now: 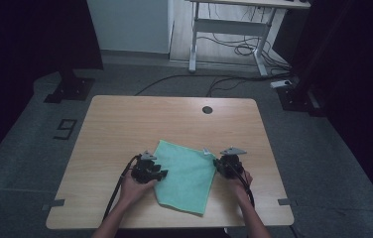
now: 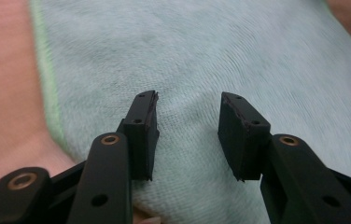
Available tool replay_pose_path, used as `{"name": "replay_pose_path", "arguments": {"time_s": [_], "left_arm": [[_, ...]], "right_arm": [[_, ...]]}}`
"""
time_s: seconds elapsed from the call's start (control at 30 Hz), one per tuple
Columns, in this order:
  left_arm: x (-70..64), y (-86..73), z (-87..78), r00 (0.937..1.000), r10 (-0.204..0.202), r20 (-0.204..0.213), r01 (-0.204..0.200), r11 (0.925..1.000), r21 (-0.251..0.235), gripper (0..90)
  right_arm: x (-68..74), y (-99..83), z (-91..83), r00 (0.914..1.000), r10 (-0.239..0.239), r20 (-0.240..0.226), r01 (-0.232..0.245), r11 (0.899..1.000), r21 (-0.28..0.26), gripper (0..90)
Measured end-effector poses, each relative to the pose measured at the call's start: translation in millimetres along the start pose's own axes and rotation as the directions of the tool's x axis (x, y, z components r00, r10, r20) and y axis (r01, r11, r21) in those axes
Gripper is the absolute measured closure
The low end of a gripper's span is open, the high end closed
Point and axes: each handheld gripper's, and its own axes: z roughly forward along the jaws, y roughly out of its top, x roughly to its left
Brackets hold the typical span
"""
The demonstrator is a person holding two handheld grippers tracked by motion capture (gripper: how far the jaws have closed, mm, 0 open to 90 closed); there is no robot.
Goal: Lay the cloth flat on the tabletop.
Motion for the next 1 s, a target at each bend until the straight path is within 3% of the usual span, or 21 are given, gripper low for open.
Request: {"name": "replay_pose_path", "arguments": {"time_s": [0.17,0.2,0.23,0.27,0.33,0.47,0.6,0.73,0.9,1.0], "left_arm": [[-7.5,-2.8,-2.6,0.9999,0.007,0.010,-0.008,0.9998,0.018,54.8],[-8.5,-2.4,-2.8,0.9999,0.010,0.009,-0.010,0.9997,0.023,54.8],[-8.3,-2.0,-3.3,0.9999,0.010,0.009,-0.010,0.9997,0.024,53.9],[-7.3,-1.3,-4.9,0.9999,0.015,0.003,-0.015,0.9997,0.019,53.2],[-2.2,1.1,-10.7,0.9998,0.008,-0.020,-0.009,0.9998,-0.017,53.2],[16.3,11.1,-14.4,0.9982,-0.002,-0.061,0.000,0.9989,-0.046,55.7],[30.4,22.1,-5.1,0.9979,-0.006,-0.065,0.003,0.9993,-0.038,55.7],[38.6,27.9,5.4,0.9977,-0.005,-0.068,0.002,0.9993,-0.037,56.3],[44.6,26.5,12.5,0.9978,-0.031,-0.059,0.029,0.9992,-0.027,57.3],[43.3,24.9,11.5,0.9972,-0.038,-0.065,0.036,0.9989,-0.029,57.6]], "right_arm": [[-5.0,15.5,14.2,0.9999,-0.006,0.013,0.006,1.000,0.023,85.5],[-5.2,19.0,17.3,0.9998,-0.011,0.017,0.011,1.000,0.020,82.6],[-4.2,22.7,20.2,0.9992,-0.025,0.031,0.025,1.000,0.006,72.7],[-3.4,24.9,20.7,0.9984,-0.030,0.048,0.030,0.999,0.012,68.3],[0.8,26.4,13.7,0.9977,-0.019,0.065,0.021,0.999,-0.029,63.0],[20.3,22.7,-10.6,0.9994,-0.035,0.000,0.035,0.991,-0.127,63.0],[47.8,14.2,-24.4,0.9910,-0.085,-0.104,0.068,0.985,-0.157,63.3],[74.2,6.7,-28.8,0.9715,-0.113,-0.208,0.079,0.983,-0.163,63.2],[118.0,-5.5,-22.1,0.9266,-0.160,-0.340,0.114,0.982,-0.152,60.6],[143.1,-9.7,-15.1,0.9048,-0.193,-0.380,0.155,0.980,-0.128,57.2]]}}
